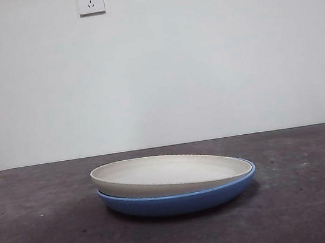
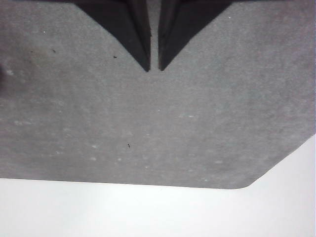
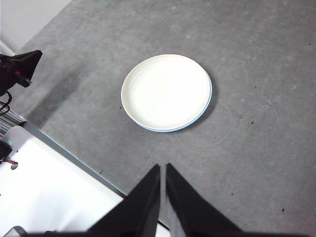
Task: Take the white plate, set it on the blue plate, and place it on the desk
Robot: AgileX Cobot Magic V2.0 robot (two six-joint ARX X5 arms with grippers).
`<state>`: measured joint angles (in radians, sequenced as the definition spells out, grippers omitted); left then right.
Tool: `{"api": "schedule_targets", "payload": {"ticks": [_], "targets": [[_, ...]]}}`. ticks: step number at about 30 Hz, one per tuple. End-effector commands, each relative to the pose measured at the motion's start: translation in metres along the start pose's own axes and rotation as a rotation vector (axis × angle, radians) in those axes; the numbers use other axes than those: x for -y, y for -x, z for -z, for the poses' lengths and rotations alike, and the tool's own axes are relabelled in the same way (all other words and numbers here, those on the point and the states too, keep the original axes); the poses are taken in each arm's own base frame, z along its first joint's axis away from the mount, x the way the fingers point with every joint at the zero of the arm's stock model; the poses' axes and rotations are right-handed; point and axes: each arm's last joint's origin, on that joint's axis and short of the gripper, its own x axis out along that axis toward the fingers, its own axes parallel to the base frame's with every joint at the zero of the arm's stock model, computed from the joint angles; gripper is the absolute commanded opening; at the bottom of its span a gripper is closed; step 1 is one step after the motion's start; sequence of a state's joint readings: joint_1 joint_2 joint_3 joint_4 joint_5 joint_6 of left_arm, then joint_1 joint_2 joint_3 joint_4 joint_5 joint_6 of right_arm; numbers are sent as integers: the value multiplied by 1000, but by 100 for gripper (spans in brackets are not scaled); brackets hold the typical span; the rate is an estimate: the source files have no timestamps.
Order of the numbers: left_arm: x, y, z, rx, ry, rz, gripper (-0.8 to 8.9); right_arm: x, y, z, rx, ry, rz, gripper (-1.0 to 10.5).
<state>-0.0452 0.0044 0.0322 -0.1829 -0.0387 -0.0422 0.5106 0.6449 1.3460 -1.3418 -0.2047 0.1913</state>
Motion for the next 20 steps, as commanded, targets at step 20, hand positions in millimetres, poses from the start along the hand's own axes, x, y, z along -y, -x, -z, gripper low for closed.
{"api": "schedule_targets", "payload": {"ticks": [20], "targets": [[-1,-2,7,-23,-8,-9,25,10,-4,13,27,154,189,15]]}}
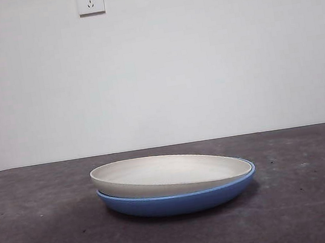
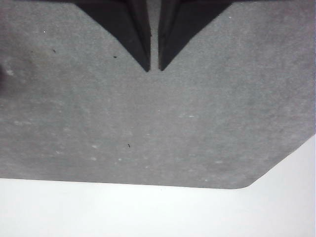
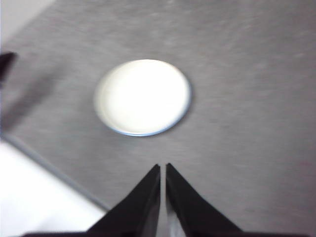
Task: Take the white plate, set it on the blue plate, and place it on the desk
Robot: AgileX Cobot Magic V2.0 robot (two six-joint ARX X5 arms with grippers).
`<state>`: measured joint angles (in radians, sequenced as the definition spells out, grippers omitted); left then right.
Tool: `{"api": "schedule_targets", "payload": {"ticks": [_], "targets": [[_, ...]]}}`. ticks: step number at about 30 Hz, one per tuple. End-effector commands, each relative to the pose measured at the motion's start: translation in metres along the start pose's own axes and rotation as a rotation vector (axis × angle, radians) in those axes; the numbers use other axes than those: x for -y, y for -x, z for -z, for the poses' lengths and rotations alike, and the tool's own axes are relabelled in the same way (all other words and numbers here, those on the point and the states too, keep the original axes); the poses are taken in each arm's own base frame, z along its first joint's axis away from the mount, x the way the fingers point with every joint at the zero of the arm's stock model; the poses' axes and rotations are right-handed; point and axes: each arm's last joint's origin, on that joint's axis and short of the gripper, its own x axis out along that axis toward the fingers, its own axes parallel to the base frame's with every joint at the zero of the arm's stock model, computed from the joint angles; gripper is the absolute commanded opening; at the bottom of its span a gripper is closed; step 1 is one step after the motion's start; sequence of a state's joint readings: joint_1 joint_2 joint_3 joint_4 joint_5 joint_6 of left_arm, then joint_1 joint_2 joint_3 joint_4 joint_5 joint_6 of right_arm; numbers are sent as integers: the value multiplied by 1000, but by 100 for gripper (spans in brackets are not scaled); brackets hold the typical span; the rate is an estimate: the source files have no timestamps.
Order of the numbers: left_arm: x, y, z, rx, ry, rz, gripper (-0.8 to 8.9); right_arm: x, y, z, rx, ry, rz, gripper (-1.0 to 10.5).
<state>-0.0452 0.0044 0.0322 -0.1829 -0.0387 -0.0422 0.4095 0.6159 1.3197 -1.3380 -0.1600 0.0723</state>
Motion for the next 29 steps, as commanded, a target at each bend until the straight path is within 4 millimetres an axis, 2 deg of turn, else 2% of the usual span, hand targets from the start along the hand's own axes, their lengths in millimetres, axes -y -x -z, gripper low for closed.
{"api": "schedule_targets", "payload": {"ticks": [1,6,9,13,17,21,29], "targets": [[-1,-2,7,-23,-8,-9,25,7,-13,9,54,91,97,15],[-1,-2,7,-23,-8,-9,25,30,-65,29,384,80,223,15],[-1,-2,7,-23,-8,-9,25,47,-102,56,523,61,280,15],[-1,-2,7,-23,-8,-9,25,64,-139,98,607,48,345,15],[-1,-2,7,-24,-8,-9,25,77,-168,136,597,10,445,15],[-1,-2,7,-23,-8,-9,25,83,-183,156,572,-17,493,15],[-1,-2,7,-23,-8,-9,25,86,-187,163,502,-42,551,15]]}}
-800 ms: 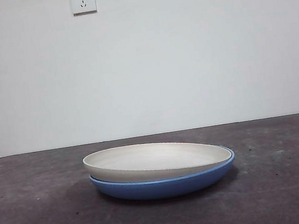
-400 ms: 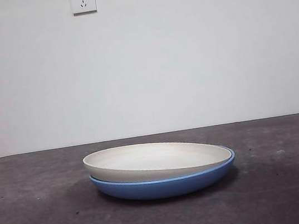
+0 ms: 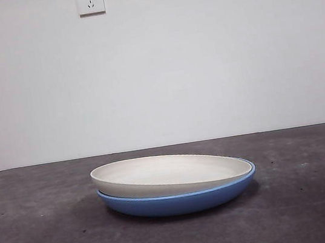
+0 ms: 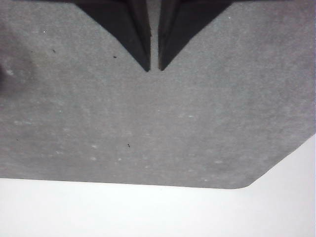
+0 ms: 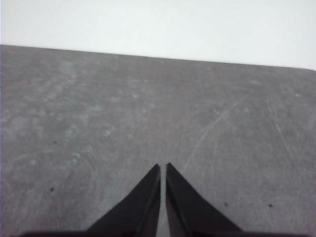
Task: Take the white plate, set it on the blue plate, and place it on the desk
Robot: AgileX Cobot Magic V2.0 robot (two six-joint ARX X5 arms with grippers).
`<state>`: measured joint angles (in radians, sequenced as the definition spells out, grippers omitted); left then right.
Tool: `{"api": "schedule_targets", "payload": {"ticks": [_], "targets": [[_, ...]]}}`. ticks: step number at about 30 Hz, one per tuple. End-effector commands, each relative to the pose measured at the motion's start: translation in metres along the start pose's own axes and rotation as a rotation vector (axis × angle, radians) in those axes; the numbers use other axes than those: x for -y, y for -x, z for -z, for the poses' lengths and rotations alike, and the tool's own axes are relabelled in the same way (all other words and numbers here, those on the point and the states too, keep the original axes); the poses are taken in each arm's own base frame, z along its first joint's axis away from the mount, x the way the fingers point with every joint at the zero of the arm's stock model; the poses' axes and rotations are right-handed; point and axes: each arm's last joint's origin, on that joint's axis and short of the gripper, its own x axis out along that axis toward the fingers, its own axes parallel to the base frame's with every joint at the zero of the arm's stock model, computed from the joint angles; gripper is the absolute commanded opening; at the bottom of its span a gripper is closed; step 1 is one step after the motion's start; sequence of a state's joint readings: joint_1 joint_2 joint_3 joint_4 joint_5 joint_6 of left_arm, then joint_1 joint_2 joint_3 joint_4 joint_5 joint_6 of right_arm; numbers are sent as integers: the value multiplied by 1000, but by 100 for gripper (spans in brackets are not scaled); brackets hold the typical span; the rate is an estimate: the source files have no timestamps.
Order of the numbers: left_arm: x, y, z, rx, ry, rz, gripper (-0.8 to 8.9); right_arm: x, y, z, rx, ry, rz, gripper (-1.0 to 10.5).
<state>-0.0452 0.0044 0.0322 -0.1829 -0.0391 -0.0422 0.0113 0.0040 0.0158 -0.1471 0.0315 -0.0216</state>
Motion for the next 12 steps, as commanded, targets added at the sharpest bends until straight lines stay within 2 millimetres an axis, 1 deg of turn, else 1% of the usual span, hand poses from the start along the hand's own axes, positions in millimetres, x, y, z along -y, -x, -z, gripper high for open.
{"api": "schedule_targets", "payload": {"ticks": [1,12], "targets": [[-1,-2,7,-23,-8,-9,25,0,0,5,-34,-6,4,15],[-1,-2,7,-23,-8,-9,25,0,0,2,-12,-7,-1,15]]}}
